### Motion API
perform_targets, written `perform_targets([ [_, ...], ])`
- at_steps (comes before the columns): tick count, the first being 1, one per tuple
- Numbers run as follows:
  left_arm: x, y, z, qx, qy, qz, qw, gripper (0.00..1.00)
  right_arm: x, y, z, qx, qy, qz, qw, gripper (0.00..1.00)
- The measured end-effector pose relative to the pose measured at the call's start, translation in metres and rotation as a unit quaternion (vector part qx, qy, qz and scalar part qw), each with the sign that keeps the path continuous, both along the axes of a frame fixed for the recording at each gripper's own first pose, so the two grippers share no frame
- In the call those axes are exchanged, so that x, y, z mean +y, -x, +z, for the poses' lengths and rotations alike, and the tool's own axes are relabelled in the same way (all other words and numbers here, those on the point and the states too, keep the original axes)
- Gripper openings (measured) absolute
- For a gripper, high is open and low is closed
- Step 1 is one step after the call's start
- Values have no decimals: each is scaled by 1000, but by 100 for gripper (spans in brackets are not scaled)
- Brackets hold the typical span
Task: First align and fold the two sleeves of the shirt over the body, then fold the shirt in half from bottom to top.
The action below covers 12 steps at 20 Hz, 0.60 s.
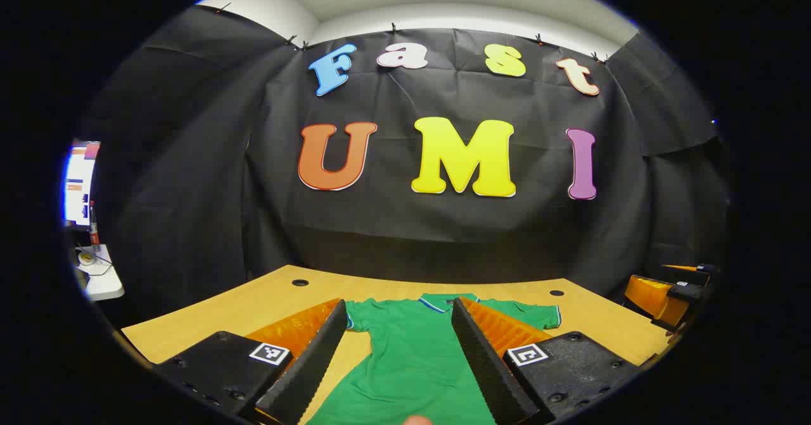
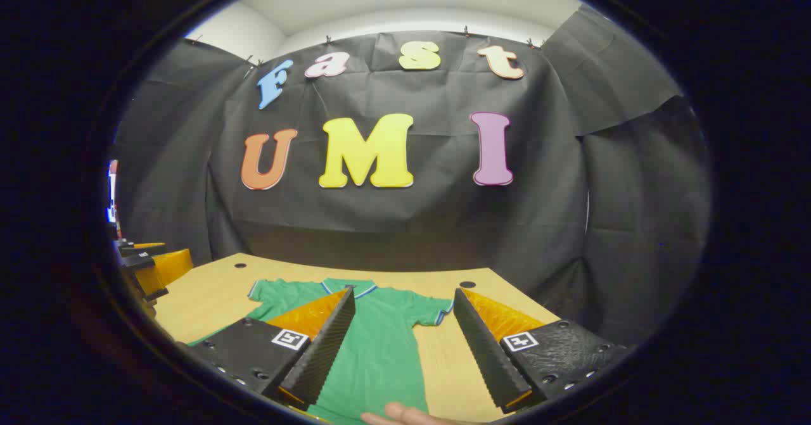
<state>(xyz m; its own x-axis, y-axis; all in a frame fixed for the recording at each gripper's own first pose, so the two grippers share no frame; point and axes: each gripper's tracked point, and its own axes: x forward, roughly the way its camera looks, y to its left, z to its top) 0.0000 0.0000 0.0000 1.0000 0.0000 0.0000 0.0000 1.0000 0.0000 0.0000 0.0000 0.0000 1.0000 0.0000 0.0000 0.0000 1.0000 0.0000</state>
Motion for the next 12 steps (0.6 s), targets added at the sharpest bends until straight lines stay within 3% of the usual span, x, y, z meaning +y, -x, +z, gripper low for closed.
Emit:
perform_targets([
  [12,-9,5,0,-2,2,1,1000,100,-8,11,10,-14,6,0,1000,95],
])
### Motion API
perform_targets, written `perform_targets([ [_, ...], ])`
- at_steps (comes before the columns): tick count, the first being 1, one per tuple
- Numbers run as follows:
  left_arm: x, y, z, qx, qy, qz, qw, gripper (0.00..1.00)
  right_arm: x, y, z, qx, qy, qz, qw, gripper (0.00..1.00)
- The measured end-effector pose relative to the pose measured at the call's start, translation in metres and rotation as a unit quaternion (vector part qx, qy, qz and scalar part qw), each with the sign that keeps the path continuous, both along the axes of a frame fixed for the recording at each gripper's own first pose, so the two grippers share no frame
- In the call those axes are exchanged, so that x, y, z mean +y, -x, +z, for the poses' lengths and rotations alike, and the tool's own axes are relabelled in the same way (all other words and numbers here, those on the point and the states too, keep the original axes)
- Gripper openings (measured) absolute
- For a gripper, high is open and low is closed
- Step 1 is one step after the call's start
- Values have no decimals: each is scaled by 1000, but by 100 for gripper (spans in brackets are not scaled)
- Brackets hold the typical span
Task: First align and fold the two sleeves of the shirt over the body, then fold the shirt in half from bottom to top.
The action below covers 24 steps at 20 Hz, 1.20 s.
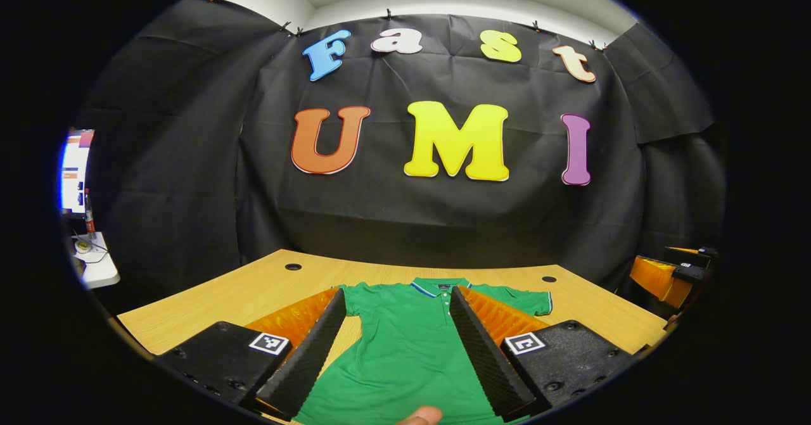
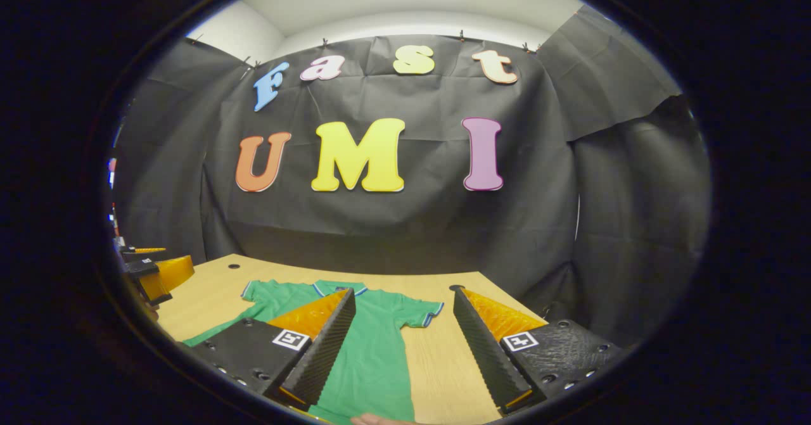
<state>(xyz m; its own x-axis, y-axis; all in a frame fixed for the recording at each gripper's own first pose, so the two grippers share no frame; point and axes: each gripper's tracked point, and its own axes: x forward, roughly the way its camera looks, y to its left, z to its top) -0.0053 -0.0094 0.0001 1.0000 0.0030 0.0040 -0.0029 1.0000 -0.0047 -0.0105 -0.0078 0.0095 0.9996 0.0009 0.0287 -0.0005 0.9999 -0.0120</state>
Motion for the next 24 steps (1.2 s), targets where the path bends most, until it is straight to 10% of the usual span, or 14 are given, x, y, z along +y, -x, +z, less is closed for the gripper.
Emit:
perform_targets([
  [9,3,-7,-5,2,5,8,1000,100,0,-23,-15,30,0,9,1000,95],
  [17,9,-35,-31,7,-32,25,999,100,-25,-152,-53,108,-14,-19,994,95],
  [18,10,-36,-34,9,-37,29,999,87,-30,-170,-64,122,-19,-24,992,96],
  [19,10,-40,-35,7,-36,31,999,100,-35,-187,-71,135,-27,-30,990,95],
  [24,10,-51,-38,-10,-19,25,999,100,-68,-253,-131,219,-48,-77,972,96],
])
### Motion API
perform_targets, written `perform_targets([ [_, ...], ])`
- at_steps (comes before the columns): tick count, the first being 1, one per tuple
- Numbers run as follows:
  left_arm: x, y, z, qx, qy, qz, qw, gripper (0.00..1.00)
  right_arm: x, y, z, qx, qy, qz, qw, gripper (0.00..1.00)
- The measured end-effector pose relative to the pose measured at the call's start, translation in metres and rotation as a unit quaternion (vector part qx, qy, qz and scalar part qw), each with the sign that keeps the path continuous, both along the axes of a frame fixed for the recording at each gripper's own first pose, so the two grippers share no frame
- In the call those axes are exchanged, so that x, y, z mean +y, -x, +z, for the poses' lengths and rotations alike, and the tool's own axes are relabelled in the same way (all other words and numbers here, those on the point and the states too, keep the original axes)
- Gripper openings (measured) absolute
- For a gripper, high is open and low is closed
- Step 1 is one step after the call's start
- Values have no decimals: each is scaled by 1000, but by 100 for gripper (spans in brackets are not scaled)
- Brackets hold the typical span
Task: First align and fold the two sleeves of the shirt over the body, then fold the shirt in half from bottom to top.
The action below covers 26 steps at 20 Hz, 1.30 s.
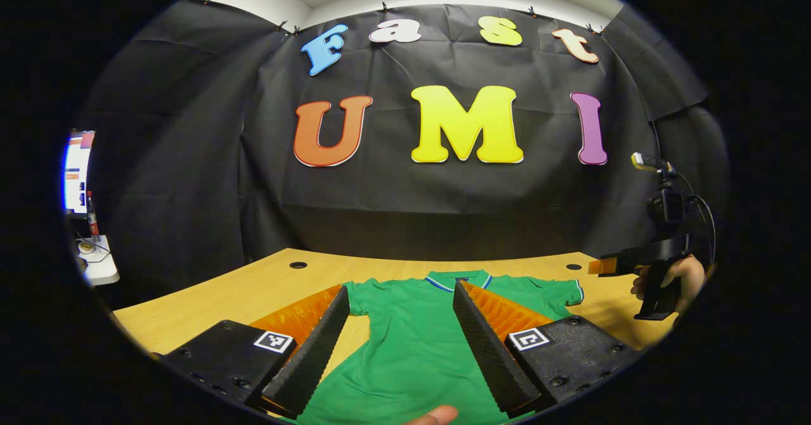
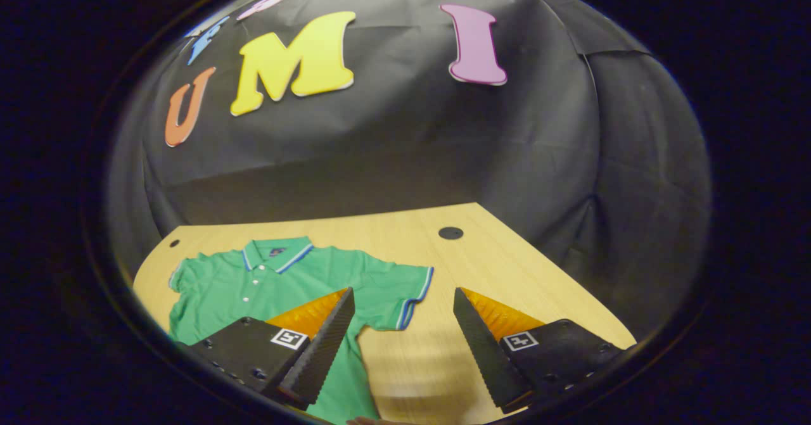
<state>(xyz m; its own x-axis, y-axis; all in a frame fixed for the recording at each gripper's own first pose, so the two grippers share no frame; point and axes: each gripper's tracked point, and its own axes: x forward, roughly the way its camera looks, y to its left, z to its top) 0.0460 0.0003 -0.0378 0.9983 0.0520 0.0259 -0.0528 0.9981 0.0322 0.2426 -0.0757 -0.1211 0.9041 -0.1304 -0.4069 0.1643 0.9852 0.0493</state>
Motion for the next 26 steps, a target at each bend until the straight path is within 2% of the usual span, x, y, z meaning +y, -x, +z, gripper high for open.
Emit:
perform_targets([
  [4,2,-10,-17,19,6,-5,1000,100,5,-28,-43,60,-29,6,998,92],
  [5,-2,-10,-19,24,0,-13,1000,100,7,-32,-47,66,-30,7,997,87],
  [8,1,-13,-25,27,-44,-6,999,100,18,-40,-61,86,-38,14,996,86],
  [9,-2,-14,-28,28,-47,-10,998,100,23,-43,-64,91,-40,19,995,81],
  [12,-16,-16,-27,17,-31,-39,999,100,23,-50,-73,102,-27,6,994,76],
  [13,-13,-16,-28,18,-29,-38,999,100,26,-51,-74,107,-37,7,994,63],
  [14,-13,-17,-30,21,-28,-38,999,100,28,-50,-78,113,-45,6,993,56],
  [16,-11,-20,-35,27,-25,-35,999,100,20,-53,-79,109,-43,-8,993,51],
  [17,-8,-21,-36,30,-23,-31,999,100,20,-53,-77,108,-42,-10,993,36],
  [20,-5,-23,-41,40,-22,-25,999,100,26,-53,-77,106,-33,3,994,25],
  [21,-4,-23,-41,41,-23,-24,999,100,29,-56,-78,105,-33,6,994,7],
  [22,-3,-23,-40,40,-23,-23,999,100,31,-54,-79,110,-32,12,993,7],
  [23,-2,-23,-41,40,-22,-22,999,100,32,-51,-73,112,-32,15,993,3],
  [26,2,-23,-40,40,-20,-18,999,100,34,-54,-69,111,-13,22,993,3],
])
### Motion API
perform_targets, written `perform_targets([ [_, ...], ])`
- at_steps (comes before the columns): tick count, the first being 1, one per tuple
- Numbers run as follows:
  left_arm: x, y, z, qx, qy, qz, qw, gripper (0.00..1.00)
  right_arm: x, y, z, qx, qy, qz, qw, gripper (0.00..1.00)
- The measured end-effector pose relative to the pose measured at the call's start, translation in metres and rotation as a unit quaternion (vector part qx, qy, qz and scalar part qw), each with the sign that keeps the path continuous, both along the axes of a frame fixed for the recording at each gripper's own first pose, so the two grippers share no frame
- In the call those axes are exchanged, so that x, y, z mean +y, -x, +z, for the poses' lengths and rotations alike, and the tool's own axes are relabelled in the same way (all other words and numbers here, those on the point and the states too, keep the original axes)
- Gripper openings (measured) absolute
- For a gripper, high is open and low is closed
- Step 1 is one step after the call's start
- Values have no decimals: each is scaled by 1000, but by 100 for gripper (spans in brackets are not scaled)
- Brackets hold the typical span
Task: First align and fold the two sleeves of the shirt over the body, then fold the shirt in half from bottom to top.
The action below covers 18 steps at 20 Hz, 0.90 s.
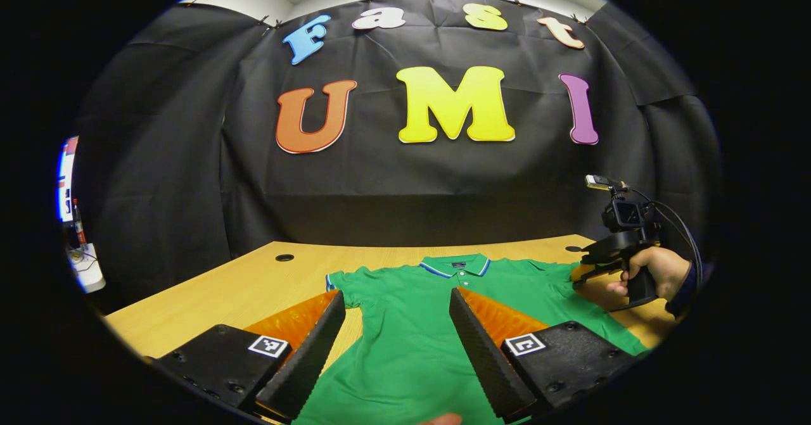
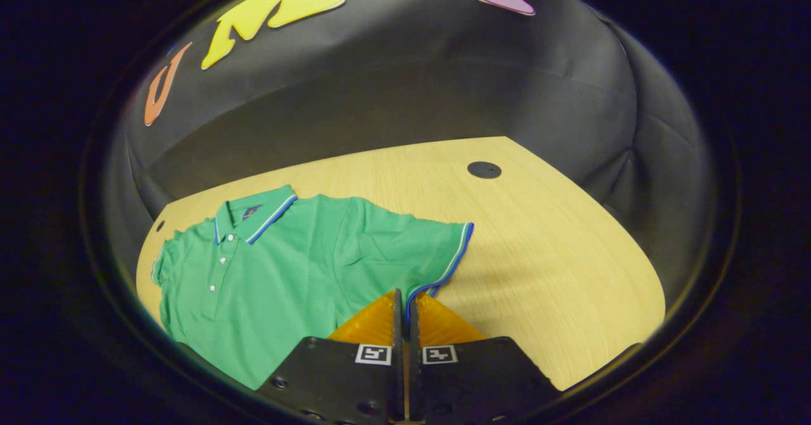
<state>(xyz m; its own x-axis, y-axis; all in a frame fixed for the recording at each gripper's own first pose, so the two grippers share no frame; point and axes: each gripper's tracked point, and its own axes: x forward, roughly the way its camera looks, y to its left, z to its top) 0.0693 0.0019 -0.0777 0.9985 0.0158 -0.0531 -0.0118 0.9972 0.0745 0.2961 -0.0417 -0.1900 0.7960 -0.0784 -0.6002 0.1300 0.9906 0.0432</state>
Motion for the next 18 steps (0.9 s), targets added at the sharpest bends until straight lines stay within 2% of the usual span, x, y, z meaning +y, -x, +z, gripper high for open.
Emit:
perform_targets([
  [4,10,-2,-1,3,10,8,1000,100,4,-6,24,-34,67,18,997,3],
  [6,11,-3,-3,8,22,8,1000,100,11,-10,36,-51,112,31,992,3],
  [8,12,-4,-6,14,30,7,999,100,24,-15,48,-76,181,61,979,3],
  [11,13,-5,-7,15,29,10,999,100,57,-13,62,-109,279,104,948,3],
  [15,11,-4,-5,10,21,9,1000,100,125,-4,48,-125,304,169,929,3],
  [17,10,-4,-4,8,19,9,1000,100,145,3,34,-119,312,198,922,4],
  [18,11,-4,-4,8,18,11,1000,100,154,7,24,-112,311,214,919,10],
])
